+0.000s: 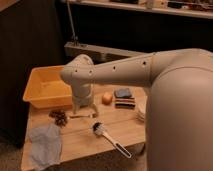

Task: Place towel in table surface

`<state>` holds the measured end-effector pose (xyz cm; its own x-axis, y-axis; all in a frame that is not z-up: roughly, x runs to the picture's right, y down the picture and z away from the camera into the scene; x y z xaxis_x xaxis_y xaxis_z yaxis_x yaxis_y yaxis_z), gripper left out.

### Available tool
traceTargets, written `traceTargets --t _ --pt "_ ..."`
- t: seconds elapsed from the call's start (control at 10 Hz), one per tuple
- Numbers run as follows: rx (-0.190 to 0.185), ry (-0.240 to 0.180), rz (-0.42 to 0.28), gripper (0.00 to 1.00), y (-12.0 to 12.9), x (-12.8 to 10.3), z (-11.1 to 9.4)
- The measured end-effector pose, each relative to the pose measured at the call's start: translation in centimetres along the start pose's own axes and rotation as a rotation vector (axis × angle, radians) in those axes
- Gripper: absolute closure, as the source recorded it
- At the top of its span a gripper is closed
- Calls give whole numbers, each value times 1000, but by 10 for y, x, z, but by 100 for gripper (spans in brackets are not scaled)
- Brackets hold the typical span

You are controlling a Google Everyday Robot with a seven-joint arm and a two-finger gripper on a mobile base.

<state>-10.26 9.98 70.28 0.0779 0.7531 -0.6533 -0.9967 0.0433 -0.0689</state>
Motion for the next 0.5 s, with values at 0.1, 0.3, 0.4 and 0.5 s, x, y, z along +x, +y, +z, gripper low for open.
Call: traceTargets --t 0.1,0.3,0.4,0.5 --pt "-35 -32 -28 35 4 -3 -5" --pt "-209 -124 -79 35 28 -14 -19" --pt "-328 -162 -111 35 45 -21 -27" --pt "-421 -194 -136 35 54 -28 -35"
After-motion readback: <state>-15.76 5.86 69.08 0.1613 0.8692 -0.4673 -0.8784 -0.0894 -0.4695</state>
